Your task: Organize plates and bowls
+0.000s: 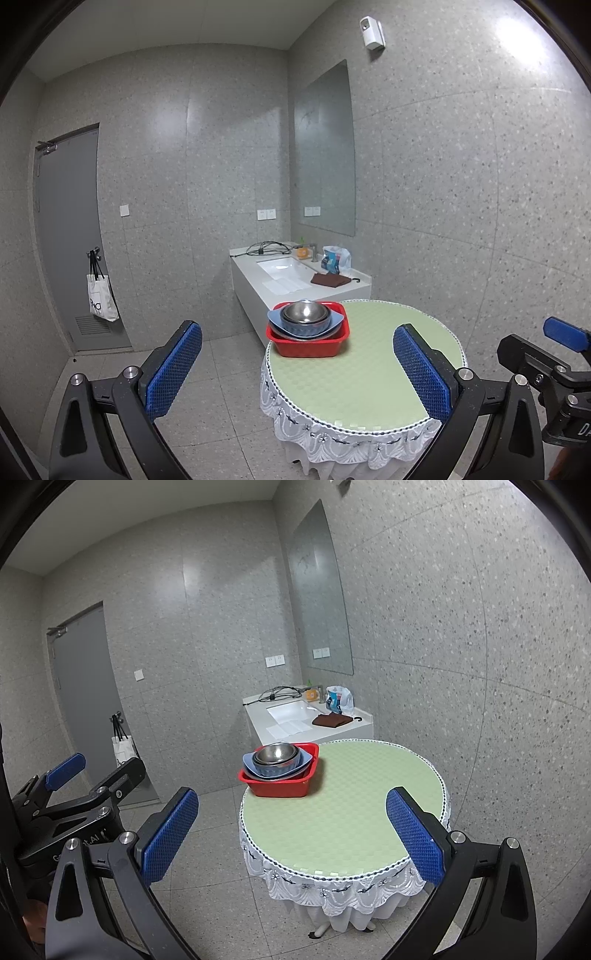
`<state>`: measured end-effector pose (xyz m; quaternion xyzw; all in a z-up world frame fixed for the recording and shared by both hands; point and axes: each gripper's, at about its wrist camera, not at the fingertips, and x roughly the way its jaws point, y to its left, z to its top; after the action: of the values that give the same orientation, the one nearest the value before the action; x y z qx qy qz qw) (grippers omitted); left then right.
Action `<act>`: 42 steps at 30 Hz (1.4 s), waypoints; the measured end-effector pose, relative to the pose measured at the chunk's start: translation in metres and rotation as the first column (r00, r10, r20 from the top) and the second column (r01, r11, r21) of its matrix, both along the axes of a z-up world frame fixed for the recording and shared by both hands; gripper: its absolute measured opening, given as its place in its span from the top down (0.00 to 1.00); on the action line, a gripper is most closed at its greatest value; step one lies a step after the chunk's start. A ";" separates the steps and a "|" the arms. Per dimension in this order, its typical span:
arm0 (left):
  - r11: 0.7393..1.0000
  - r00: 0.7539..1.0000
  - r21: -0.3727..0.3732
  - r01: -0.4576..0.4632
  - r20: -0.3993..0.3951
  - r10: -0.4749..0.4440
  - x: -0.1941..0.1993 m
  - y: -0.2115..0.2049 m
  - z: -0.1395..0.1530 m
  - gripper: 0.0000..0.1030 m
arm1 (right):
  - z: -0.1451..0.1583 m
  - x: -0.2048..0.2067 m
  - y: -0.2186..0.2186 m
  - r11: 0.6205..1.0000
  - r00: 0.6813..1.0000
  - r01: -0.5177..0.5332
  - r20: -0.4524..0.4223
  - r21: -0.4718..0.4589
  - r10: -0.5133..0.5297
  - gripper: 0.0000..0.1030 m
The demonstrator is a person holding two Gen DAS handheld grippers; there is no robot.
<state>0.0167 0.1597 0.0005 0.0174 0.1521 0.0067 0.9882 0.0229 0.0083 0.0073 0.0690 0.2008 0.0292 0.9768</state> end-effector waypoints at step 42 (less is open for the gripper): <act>1.000 1.000 0.003 -0.005 -0.009 0.005 0.026 0.020 -0.001 0.01 | -0.005 0.031 -0.006 1.000 0.999 -0.027 -0.021 0.004 0.027 0.00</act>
<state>0.0429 0.1802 -0.0009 0.0186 0.1564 0.0093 0.9875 0.0537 0.0020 0.0020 0.0682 0.2118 0.0418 0.9740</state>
